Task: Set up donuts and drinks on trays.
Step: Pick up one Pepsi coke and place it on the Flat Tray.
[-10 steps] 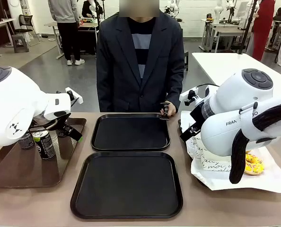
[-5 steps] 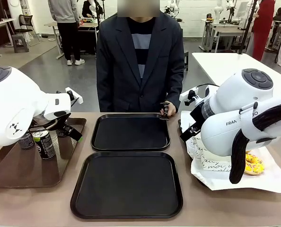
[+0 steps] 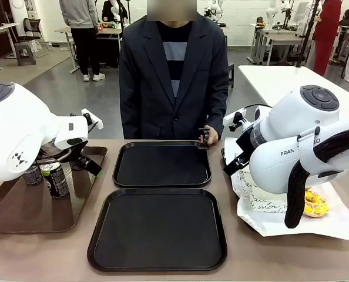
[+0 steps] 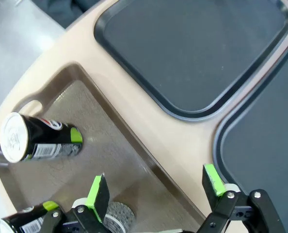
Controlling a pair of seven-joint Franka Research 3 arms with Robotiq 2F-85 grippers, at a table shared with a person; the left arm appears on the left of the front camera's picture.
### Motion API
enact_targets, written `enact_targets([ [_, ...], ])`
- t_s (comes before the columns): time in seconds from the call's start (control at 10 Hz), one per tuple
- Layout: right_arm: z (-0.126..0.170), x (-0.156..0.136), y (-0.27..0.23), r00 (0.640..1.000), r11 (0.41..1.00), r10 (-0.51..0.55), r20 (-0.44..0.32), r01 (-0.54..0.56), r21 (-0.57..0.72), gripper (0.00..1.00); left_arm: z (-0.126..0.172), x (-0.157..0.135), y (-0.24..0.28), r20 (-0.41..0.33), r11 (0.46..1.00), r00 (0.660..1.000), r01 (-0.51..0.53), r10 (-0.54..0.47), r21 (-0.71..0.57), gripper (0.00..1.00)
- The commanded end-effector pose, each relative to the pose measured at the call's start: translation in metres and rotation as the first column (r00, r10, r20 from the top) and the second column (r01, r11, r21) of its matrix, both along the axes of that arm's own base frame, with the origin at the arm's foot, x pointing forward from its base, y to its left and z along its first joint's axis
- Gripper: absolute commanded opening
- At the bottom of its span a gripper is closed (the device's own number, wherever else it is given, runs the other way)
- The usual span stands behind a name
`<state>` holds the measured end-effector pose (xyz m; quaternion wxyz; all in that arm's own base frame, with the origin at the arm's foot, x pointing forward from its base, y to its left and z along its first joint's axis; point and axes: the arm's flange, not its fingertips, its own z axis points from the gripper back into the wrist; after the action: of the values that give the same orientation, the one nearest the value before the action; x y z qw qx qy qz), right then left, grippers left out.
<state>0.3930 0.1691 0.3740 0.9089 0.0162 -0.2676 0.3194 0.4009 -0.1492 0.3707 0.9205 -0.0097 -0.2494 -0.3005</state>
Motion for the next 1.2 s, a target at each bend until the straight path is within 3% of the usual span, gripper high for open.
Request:
enact_targets([
  [0.0,0.018,-0.026,-0.005,0.988,1.0,0.0,-0.155,0.004,0.029,1.0,0.022,-0.026,0.006,-0.196,0.997,0.979,0.067,-0.06,0.029,1.0],
  [0.2,0.031,-0.067,-0.011,0.941,0.999,-0.031,-0.336,0.023,-0.027,1.0,0.041,-0.06,0.02,-0.4,0.994,0.911,0.112,-0.103,0.001,1.0],
  [0.3,0.045,-0.088,-0.015,0.919,0.999,-0.013,-0.394,0.024,0.023,1.0,0.063,-0.077,0.03,-0.41,0.988,0.899,0.126,-0.152,-0.089,1.0],
  [0.4,0.069,-0.097,-0.03,0.926,0.976,0.044,-0.374,0.039,0.213,1.0,0.093,-0.082,0.043,-0.323,0.965,0.933,0.079,-0.16,-0.25,1.0],
  [0.5,0.093,-0.101,-0.059,0.94,0.871,0.116,-0.322,0.06,0.488,1.0,0.117,-0.08,0.063,-0.269,0.903,0.954,0.006,-0.135,-0.429,1.0],
  [0.6,0.108,-0.106,-0.096,0.952,0.74,0.116,-0.284,0.108,0.664,1.0,0.132,-0.077,0.087,-0.278,0.796,0.952,-0.068,-0.129,-0.602,1.0],
  [0.7,0.116,-0.117,-0.131,0.968,0.594,0.142,-0.205,0.082,0.8,1.0,0.141,-0.075,0.115,-0.289,0.665,0.948,-0.131,-0.134,-0.735,1.0],
  [0.8,0.123,-0.135,-0.171,0.98,0.423,0.163,-0.113,0.034,0.906,1.0,0.147,-0.073,0.144,-0.287,0.509,0.946,-0.176,-0.148,-0.842,1.0],
  [0.9,0.125,-0.148,-0.208,0.99,0.29,0.127,-0.061,0.021,0.957,1.0,0.146,-0.068,0.168,-0.289,0.407,0.948,-0.216,-0.129,-0.888,1.0],
  [1.1,0.106,-0.156,-0.287,0.989,0.152,0.066,-0.133,0.122,0.981,1.0,0.134,-0.056,0.219,-0.344,0.274,0.937,-0.315,-0.065,-0.909,1.0],
])
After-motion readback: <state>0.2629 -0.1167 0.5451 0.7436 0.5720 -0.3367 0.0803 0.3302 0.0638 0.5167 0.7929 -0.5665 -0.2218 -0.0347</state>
